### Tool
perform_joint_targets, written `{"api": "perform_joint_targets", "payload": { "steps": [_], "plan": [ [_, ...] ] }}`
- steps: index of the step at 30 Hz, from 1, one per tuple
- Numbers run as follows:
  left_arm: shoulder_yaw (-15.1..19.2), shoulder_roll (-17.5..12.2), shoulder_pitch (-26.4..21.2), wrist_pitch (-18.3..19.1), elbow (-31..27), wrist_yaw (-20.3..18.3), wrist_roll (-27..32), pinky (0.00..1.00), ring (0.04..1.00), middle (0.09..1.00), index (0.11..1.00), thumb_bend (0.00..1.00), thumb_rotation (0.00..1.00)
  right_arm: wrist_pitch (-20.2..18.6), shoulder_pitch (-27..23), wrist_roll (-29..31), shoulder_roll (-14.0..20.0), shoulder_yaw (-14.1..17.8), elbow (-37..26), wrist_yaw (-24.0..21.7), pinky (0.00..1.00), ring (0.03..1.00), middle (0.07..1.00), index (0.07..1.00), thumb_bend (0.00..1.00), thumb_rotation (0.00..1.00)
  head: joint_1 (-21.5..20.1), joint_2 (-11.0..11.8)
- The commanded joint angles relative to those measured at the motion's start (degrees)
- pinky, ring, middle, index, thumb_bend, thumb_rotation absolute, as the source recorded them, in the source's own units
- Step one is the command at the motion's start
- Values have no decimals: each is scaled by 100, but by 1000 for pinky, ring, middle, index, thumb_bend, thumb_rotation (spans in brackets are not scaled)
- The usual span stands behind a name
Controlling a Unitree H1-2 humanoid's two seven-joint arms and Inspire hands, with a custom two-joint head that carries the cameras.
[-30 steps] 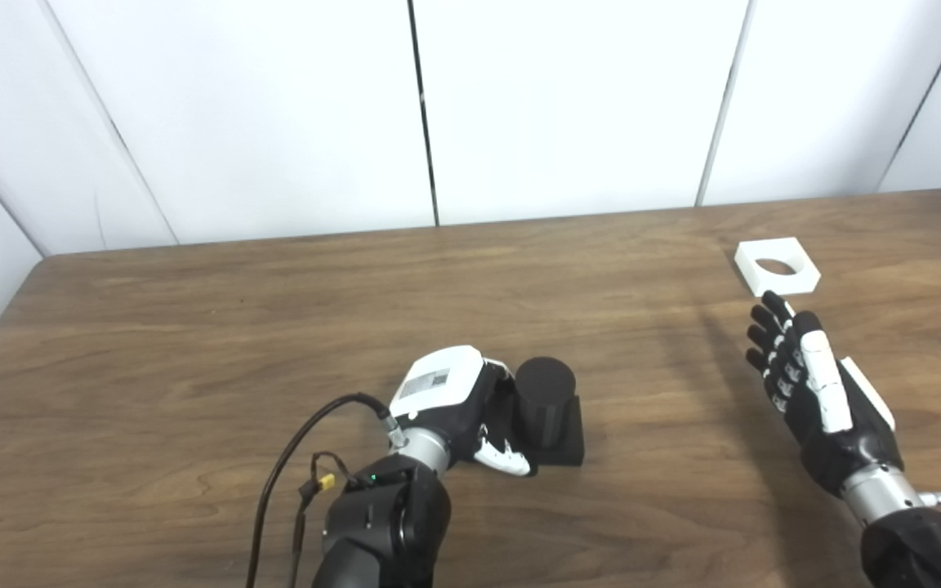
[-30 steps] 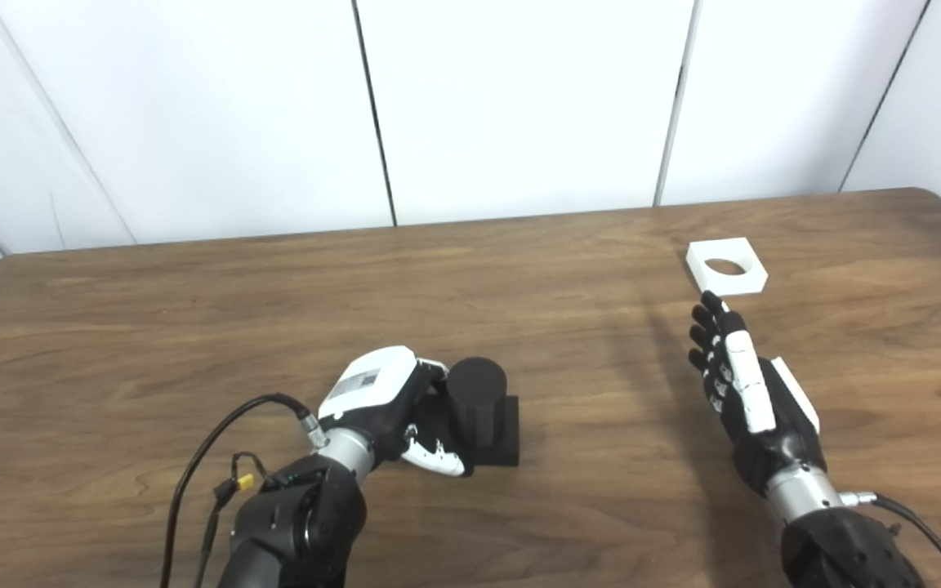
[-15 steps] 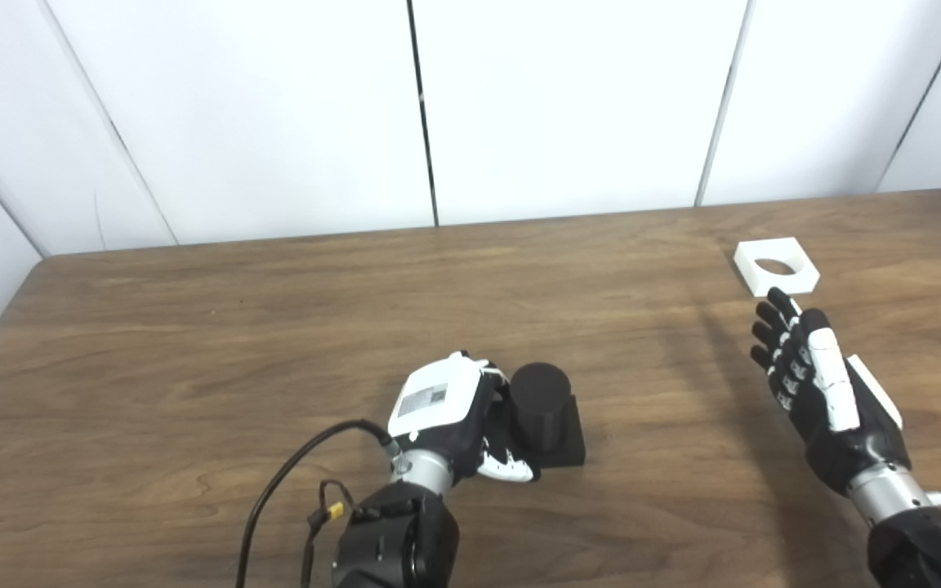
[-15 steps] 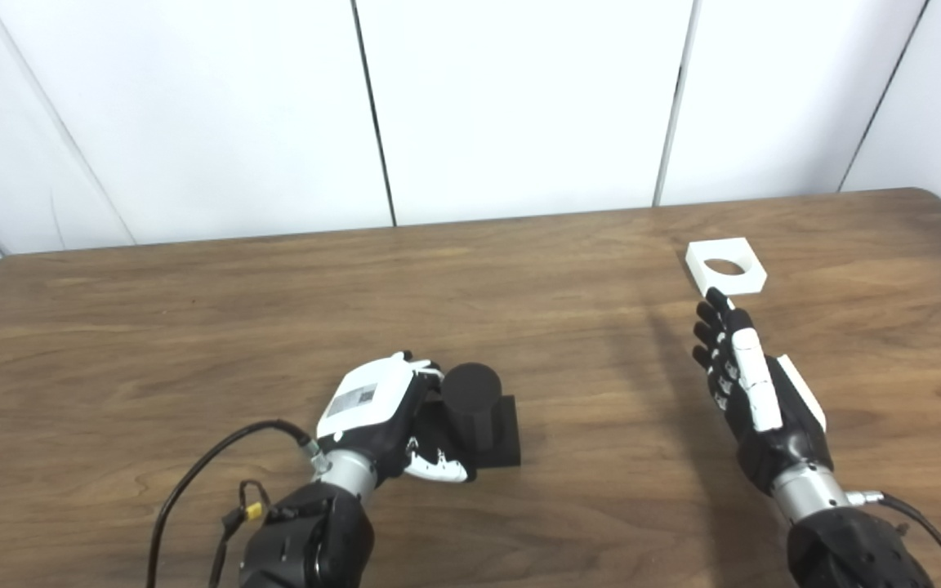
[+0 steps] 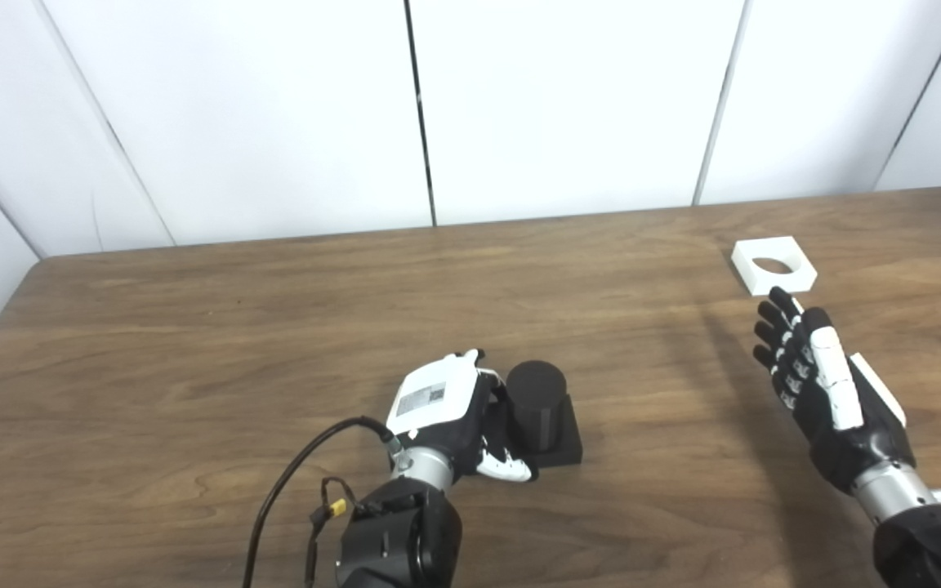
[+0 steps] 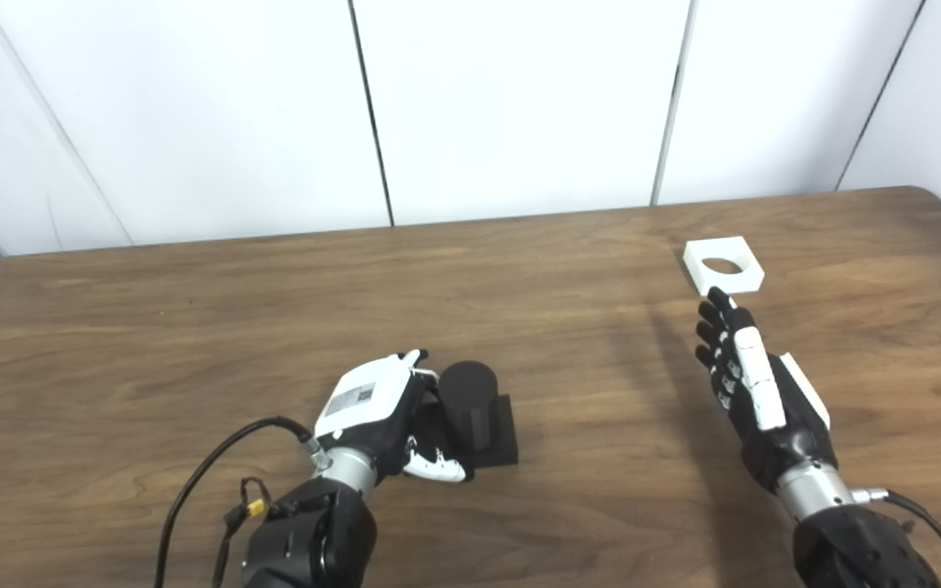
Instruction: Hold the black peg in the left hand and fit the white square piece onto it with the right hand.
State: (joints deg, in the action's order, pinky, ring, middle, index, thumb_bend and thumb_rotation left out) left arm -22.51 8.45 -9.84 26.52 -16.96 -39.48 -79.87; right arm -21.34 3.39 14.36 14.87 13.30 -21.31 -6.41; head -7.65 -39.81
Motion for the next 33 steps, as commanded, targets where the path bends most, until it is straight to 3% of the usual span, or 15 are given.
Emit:
{"api": "perform_joint_targets", "payload": {
  "steps": [1, 5, 16, 33],
  "plan": [
    [69, 28, -48, 23, 128, -340, -57, 1000, 1000, 972, 484, 515, 50, 120, -104, 71, 78, 26, -165, -37, 1000, 1000, 991, 1000, 493, 1000, 17, -22],
    [87, 3, -197, 24, 145, -623, -138, 1000, 1000, 972, 485, 515, 52, 71, -106, 40, 94, -6, -186, -36, 1000, 1000, 992, 1000, 490, 1000, 8, -21],
    [79, -43, -338, 12, 217, -903, -282, 1000, 1000, 985, 489, 513, 53, -36, -91, 23, 87, 13, -266, 30, 1000, 1000, 988, 1000, 505, 1000, -142, -12],
    [71, -1, -277, 12, 215, -863, -316, 1000, 1000, 978, 489, 511, 56, -201, -385, 103, 329, 210, -365, -4, 1000, 1000, 982, 1000, 477, 1000, -227, -9]
  ]
}}
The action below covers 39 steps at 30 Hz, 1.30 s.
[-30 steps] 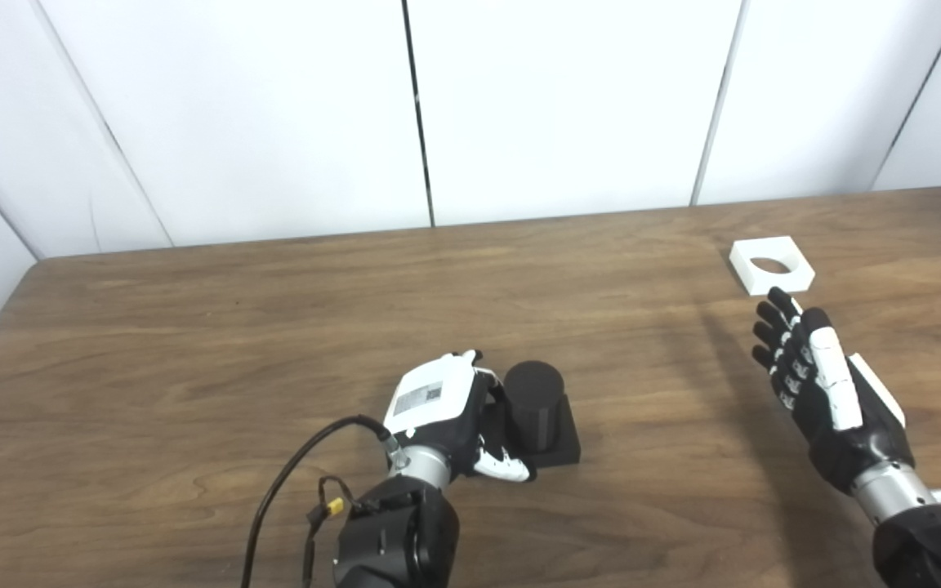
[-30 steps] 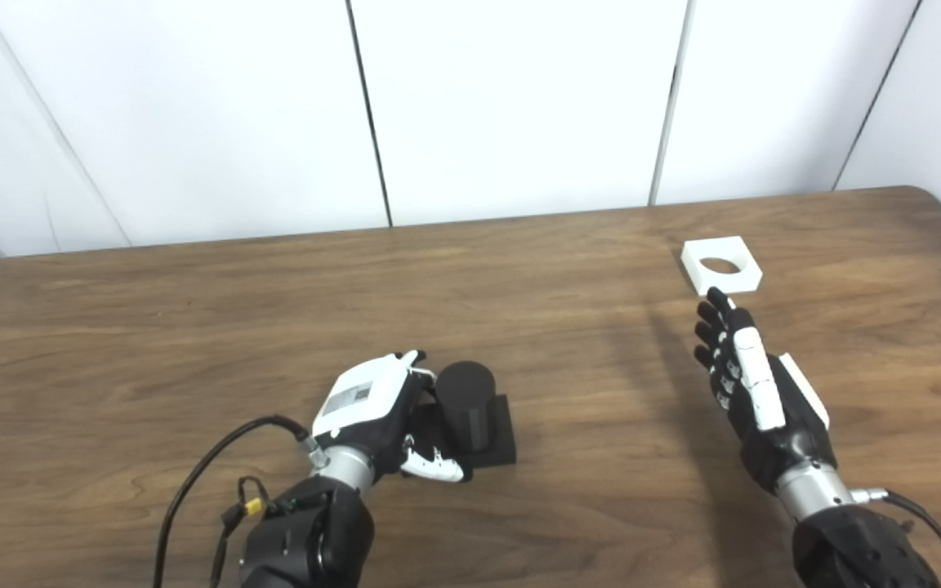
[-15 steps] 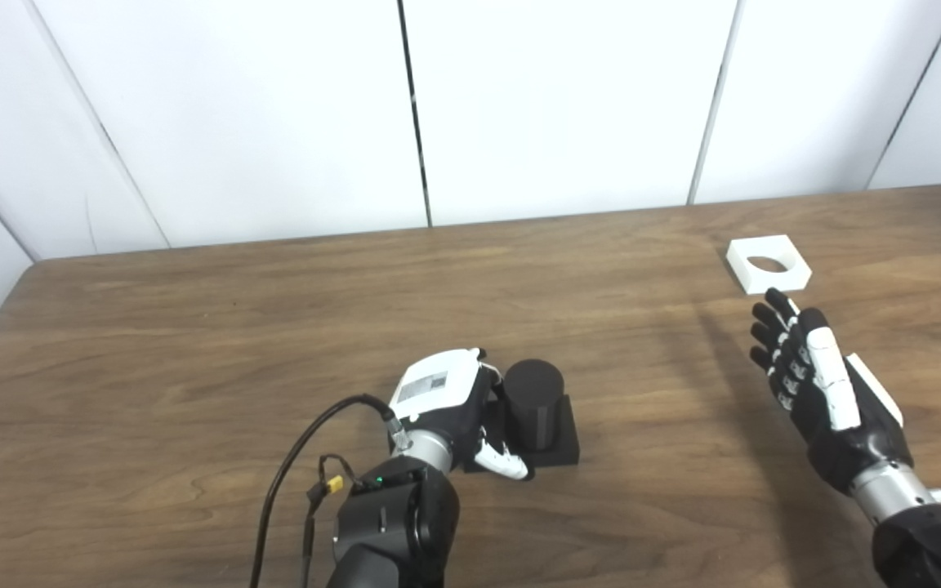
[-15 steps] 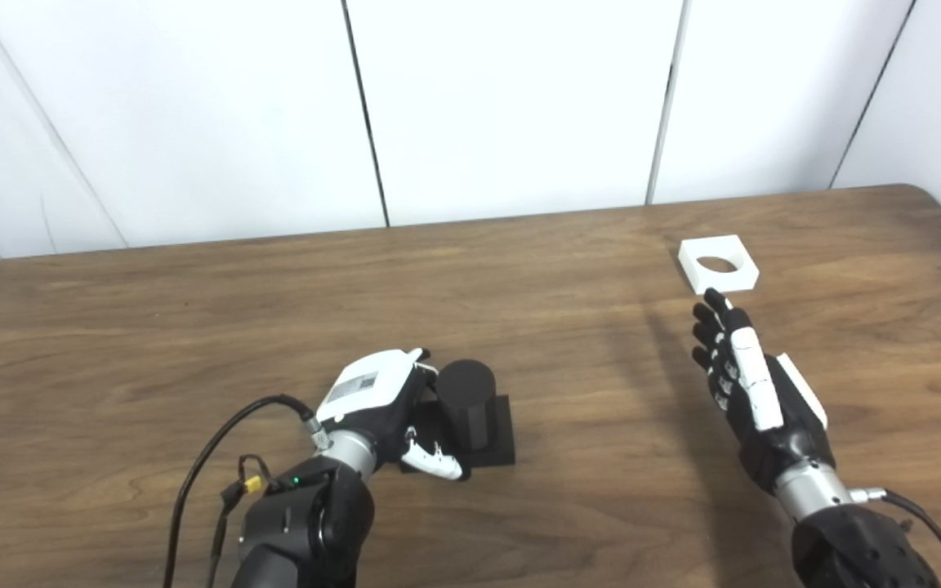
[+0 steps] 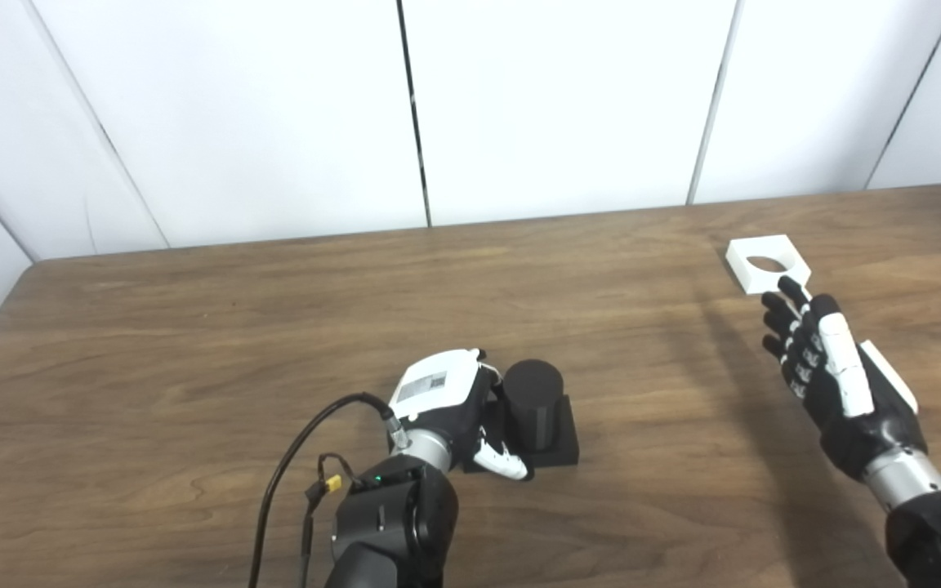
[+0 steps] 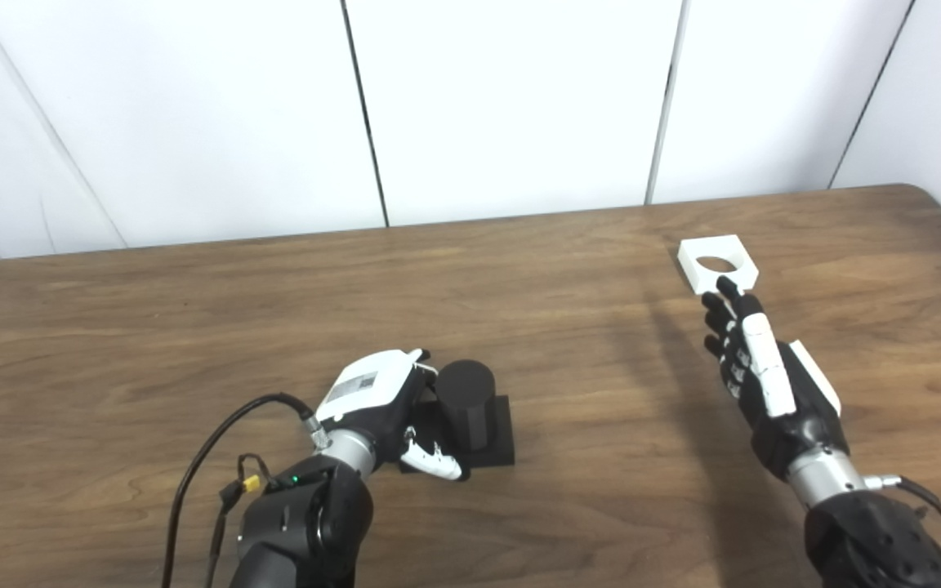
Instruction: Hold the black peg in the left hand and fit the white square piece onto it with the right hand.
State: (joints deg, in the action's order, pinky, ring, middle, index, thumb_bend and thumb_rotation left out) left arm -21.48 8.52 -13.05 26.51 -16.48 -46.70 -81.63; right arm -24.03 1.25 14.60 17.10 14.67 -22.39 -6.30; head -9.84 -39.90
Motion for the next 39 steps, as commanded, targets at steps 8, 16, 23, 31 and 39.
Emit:
{"api": "perform_joint_targets", "payload": {
  "steps": [8, 16, 23, 31, 39],
  "plan": [
    [-53, -64, 4, -28, 174, -144, -134, 1000, 1000, 972, 490, 510, 58, -179, -547, 285, 440, 421, -406, 57, 1000, 1000, 993, 1000, 543, 827, -330, 16],
    [-24, -188, -36, -77, 119, -279, -126, 1000, 1000, 967, 491, 509, 62, -289, -1046, -479, 1729, -29, -88, 117, 1000, 1000, 993, 997, 656, 389, -757, 52],
    [-79, -363, -32, -216, 52, -254, -150, 1000, 1000, 938, 490, 510, 63, -289, -1871, -1392, 3236, -1070, 754, -720, 971, 1000, 1000, 986, 859, 159, -1145, 112],
    [-82, -523, -35, -305, -4, -311, -77, 1000, 1000, 923, 494, 508, 63, -289, -2848, -3094, 3365, -1649, 1679, -1875, 926, 1000, 999, 953, 956, 79, -1472, 169],
    [-64, -646, -27, -379, 9, -186, 56, 1000, 1000, 922, 489, 509, 62, -287, -3687, -4401, 3167, -2132, 2367, -2526, 922, 978, 958, 916, 947, 107, -1779, 252]
  ]
}}
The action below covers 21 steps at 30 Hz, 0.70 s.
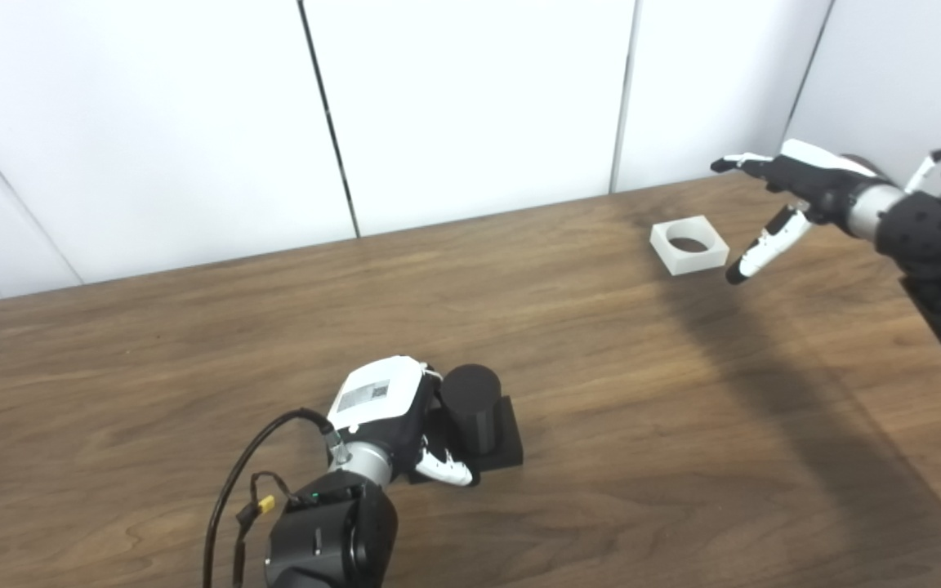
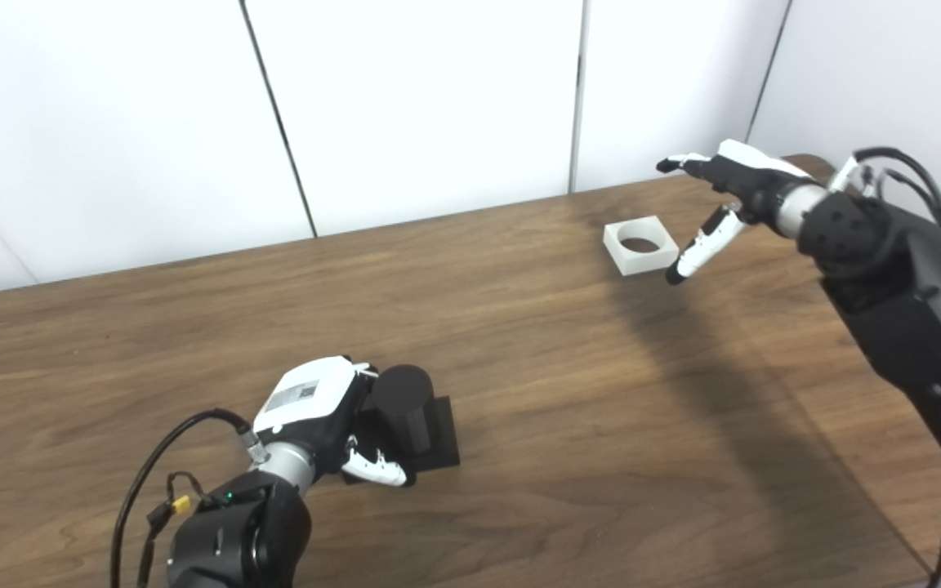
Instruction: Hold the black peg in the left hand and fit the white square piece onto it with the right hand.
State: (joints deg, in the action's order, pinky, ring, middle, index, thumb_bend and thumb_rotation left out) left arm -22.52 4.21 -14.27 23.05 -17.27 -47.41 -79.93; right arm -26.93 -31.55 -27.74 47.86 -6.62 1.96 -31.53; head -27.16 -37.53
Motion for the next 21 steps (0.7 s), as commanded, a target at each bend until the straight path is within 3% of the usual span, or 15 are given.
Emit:
{"api": "perform_joint_targets", "payload": {
  "steps": [1, 4, 6, 12, 21],
  "plan": [
    [40, -225, 90, -30, 91, -124, -108, 1000, 1000, 922, 489, 510, 62, 17, -498, -274, 98, -125, 16, 7, 917, 974, 954, 914, 947, 109, -48, 15],
    [44, -265, 96, -42, 123, -92, -43, 1000, 1000, 921, 489, 510, 62, 67, -722, -497, 4, -388, 321, 130, 868, 943, 931, 902, 945, 114, -193, 152],
    [37, -277, 114, -37, 147, -22, -16, 1000, 1000, 919, 489, 510, 63, 92, -766, -563, -113, -450, 498, 288, 890, 940, 922, 893, 931, 94, -257, 215],
    [43, -299, 154, 7, 129, 33, 122, 1000, 1000, 928, 488, 510, 58, 136, -781, -629, -390, -435, 1014, 616, 963, 958, 936, 882, 915, 90, -180, 184],
    [9, -353, 175, 28, 73, 15, 125, 1000, 1000, 930, 489, 510, 62, 121, -852, -850, -505, -668, 1314, 650, 1000, 981, 940, 880, 901, 100, -157, 165]
  ]
}}
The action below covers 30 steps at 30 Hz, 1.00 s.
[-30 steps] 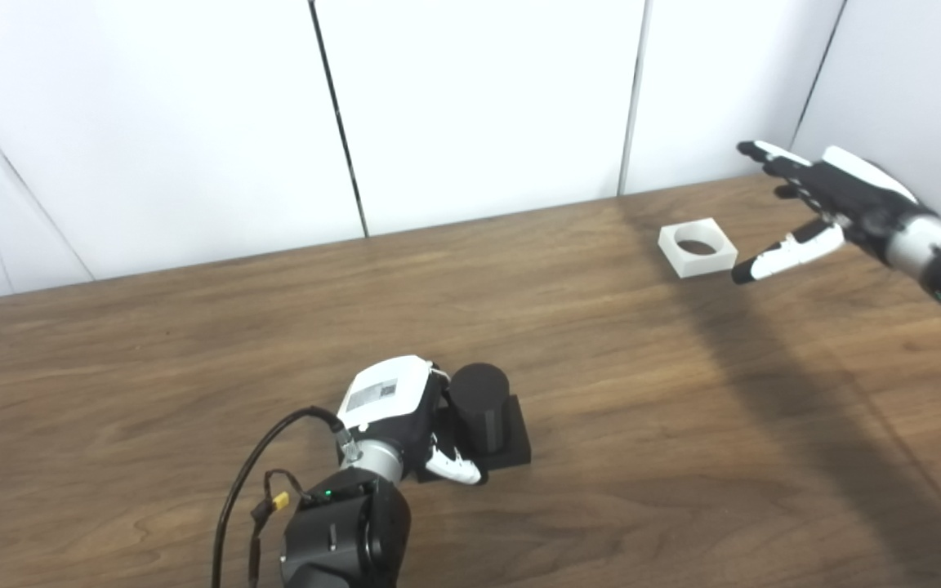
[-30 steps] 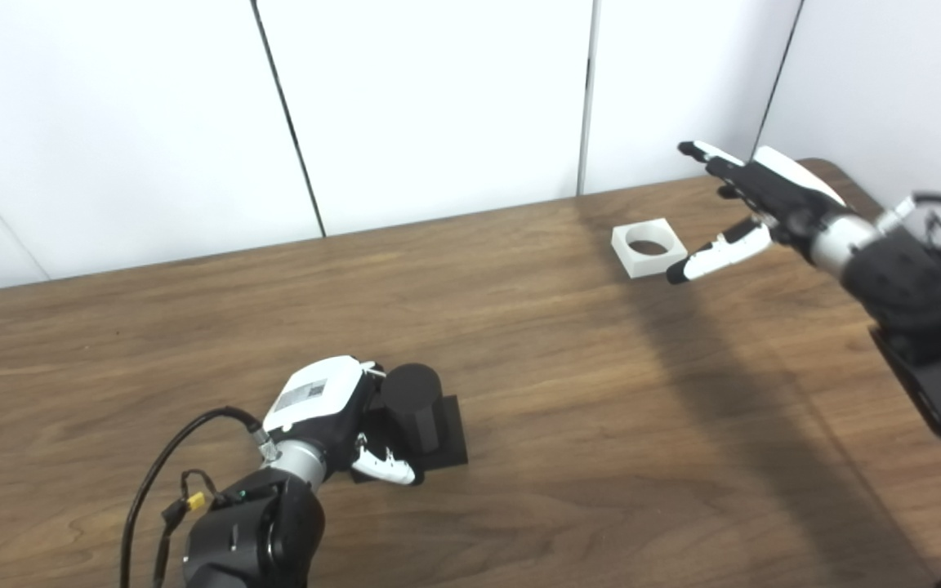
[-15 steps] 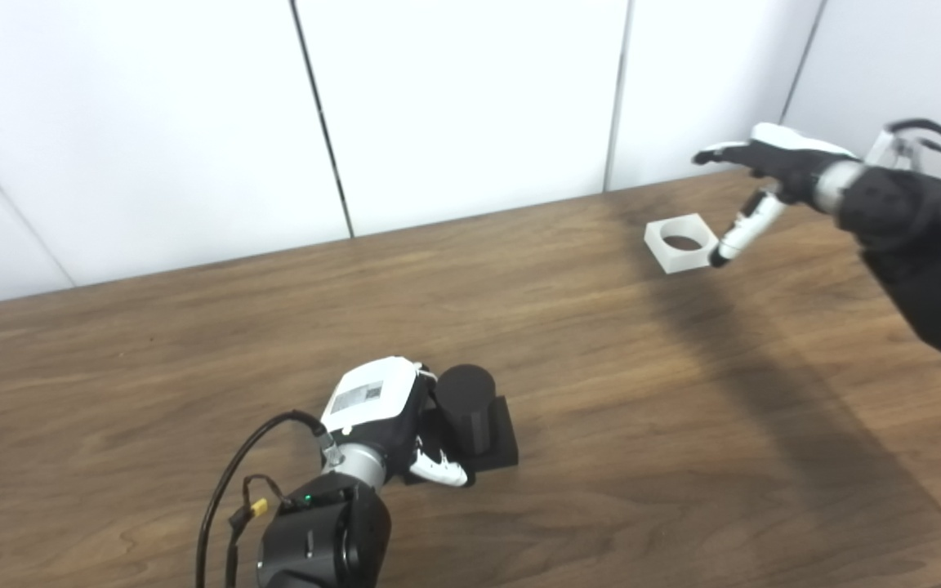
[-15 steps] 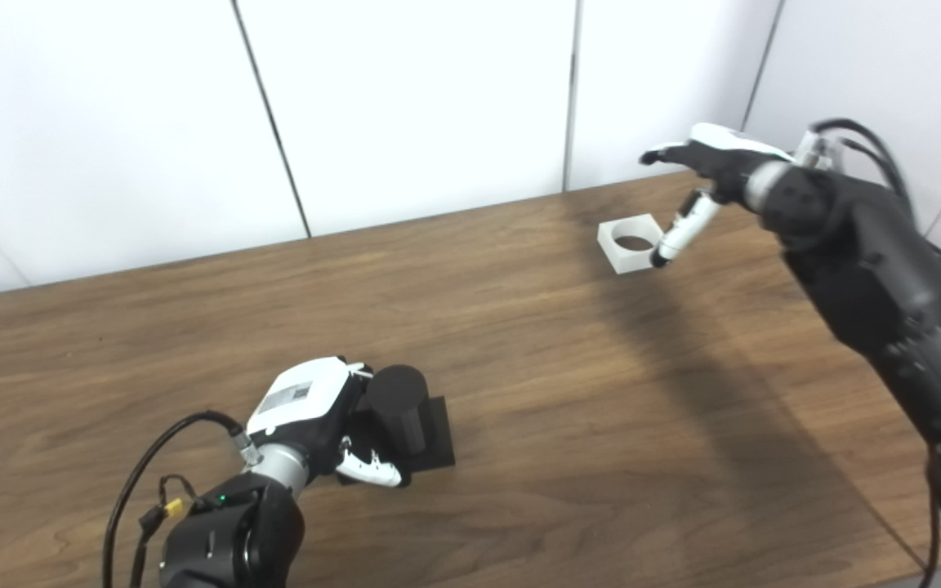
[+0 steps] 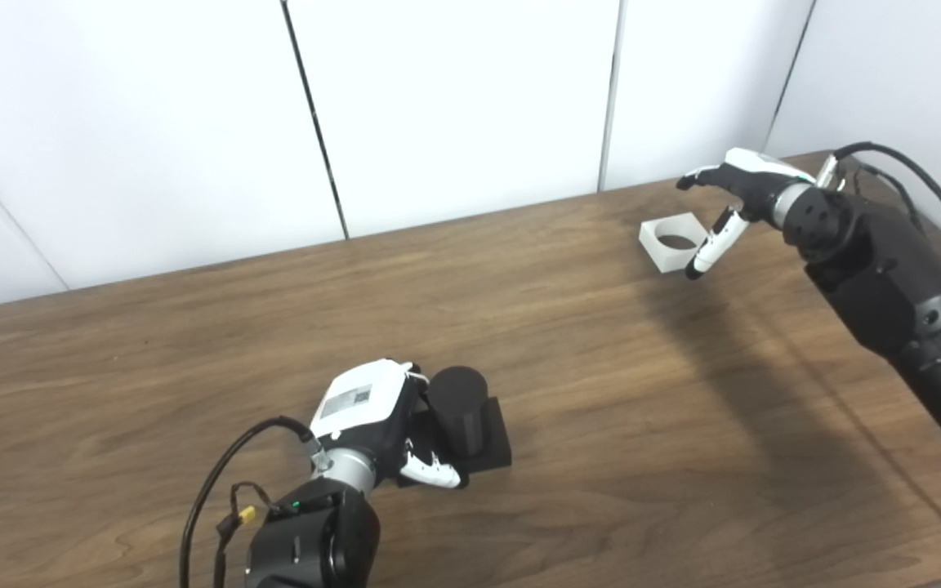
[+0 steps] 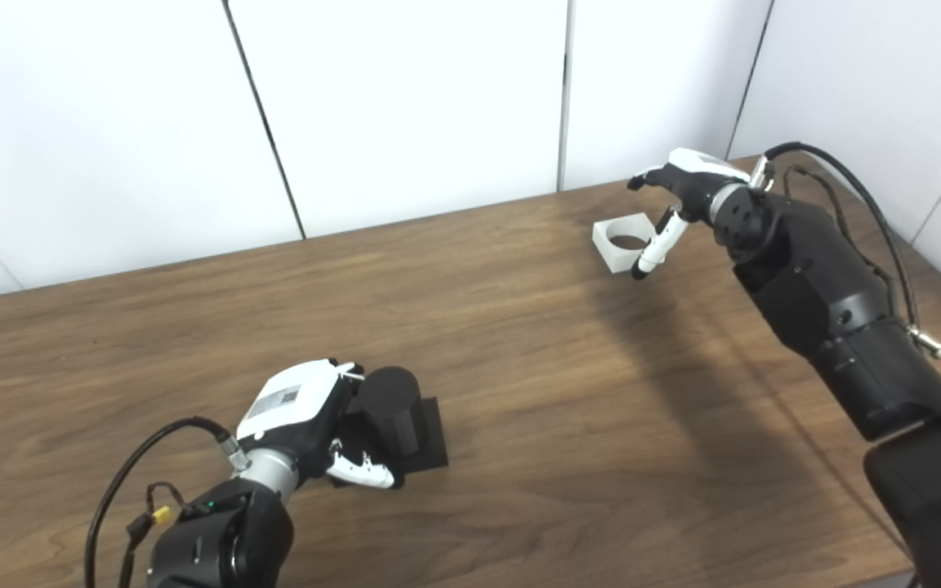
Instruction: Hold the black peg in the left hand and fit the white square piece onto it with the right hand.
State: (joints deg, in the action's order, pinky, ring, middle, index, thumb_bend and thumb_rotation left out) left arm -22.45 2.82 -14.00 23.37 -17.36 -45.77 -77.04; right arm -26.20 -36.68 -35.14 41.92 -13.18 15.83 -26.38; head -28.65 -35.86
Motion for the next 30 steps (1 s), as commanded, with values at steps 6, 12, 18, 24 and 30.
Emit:
{"api": "perform_joint_targets", "payload": {
  "steps": [6, 12, 18, 24, 30],
  "plan": [
    [-24, -203, 150, 24, 40, -183, -206, 1000, 1000, 927, 489, 510, 61, 122, -566, -359, 107, -380, 306, 23, 1000, 1000, 968, 896, 915, 130, -3, 5],
    [-30, -198, 188, 41, -11, -220, -233, 1000, 1000, 932, 491, 509, 64, 272, -707, -388, 90, -513, 657, 101, 1000, 1000, 967, 897, 932, 130, 34, -6],
    [-10, -121, 233, 86, -49, -210, -235, 1000, 1000, 935, 489, 511, 61, 357, -806, -421, 64, -570, 839, 106, 1000, 1000, 963, 895, 939, 137, 78, -16],
    [-10, -59, 286, 85, -81, -191, -284, 1000, 1000, 938, 490, 508, 63, 529, -839, -529, 14, -655, 1038, 296, 1000, 993, 939, 854, 918, 174, 123, -28],
    [-4, -20, 312, 81, -104, -219, -344, 1000, 1000, 936, 490, 509, 63, 648, -846, -603, -18, -726, 1135, 395, 1000, 979, 918, 768, 883, 195, 149, -41]
  ]
}}
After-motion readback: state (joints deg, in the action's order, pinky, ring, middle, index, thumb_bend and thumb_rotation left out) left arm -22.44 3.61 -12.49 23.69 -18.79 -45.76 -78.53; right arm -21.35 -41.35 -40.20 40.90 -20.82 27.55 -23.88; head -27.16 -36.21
